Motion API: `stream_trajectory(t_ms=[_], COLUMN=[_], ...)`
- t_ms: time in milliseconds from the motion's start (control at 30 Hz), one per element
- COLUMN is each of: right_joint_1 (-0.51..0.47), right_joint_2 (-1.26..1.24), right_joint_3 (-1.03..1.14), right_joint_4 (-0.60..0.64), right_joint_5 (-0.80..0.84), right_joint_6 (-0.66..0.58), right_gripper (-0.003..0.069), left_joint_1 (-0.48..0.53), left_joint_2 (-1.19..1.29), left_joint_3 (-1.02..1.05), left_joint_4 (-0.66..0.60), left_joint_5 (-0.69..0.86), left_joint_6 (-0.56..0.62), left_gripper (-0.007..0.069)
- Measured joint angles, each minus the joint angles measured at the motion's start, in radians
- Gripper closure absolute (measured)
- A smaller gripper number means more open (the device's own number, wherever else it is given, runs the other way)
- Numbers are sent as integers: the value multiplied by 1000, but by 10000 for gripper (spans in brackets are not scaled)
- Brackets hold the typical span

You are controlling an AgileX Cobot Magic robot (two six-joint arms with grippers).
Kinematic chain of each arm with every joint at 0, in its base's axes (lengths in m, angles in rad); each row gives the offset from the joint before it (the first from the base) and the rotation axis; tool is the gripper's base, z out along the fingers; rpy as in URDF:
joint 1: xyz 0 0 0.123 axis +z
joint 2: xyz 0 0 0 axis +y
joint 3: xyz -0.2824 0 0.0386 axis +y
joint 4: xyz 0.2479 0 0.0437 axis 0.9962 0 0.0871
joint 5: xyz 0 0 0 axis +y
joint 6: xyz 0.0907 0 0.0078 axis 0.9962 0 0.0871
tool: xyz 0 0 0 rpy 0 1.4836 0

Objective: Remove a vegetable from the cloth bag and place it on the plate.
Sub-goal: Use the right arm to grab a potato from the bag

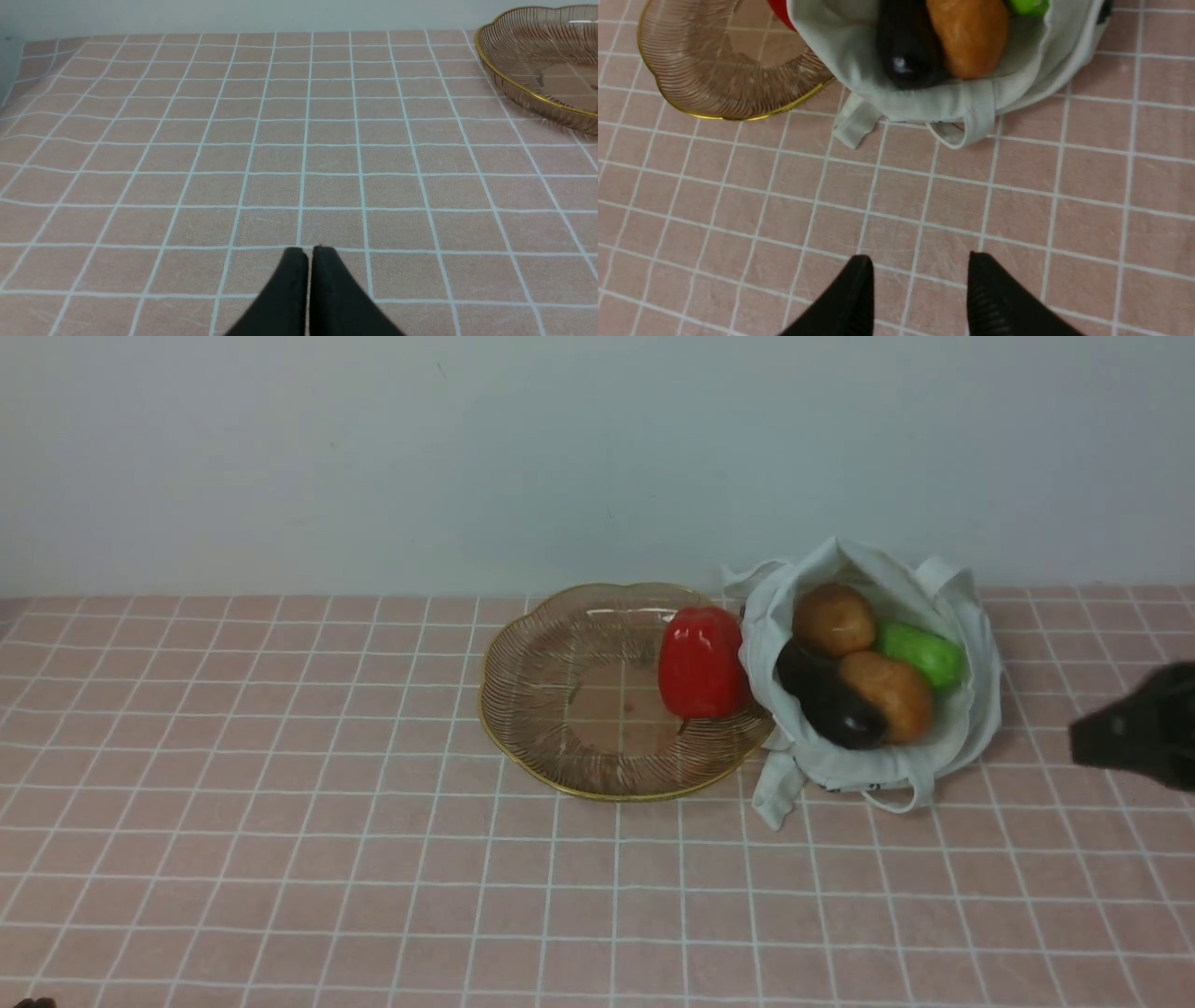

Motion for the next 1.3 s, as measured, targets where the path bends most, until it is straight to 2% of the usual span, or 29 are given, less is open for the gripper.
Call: stream_trajectory(t_ms=[167, 333, 400, 567, 867, 1000, 1100, 1300], right_joint_1=[57, 124, 131, 131, 131, 131, 131, 131], right_joint_2=[239, 465, 529, 642, 786, 809, 809, 781], right_joint_3=[-129, -290, -357, -420, -426, -427, -428, -428], right_joint_4=[3, -123, -180, -234, -233, -232, -231, -253], right_joint_5=[1, -29, -62, -146, -273, -286, -289, -249], right_joint_6=[-50, 1, 53, 135, 151, 153, 153, 163], right_gripper=[223, 170, 165, 164, 164, 174, 211, 214], left_joint_1=[0, 0, 0, 0, 0, 0, 0, 0], left_joint_2=[0, 0, 0, 0, 0, 0, 0, 0], left_joint_3=[0, 0, 0, 0, 0, 0, 0, 0], left_joint_4=[0, 0, 0, 0, 0, 0, 0, 0], left_joint_5=[0, 0, 0, 0, 0, 0, 0, 0], left_joint_6=[0, 0, 0, 0, 0, 0, 0, 0], left_gripper=[629, 629, 629, 629, 629, 629, 629, 629])
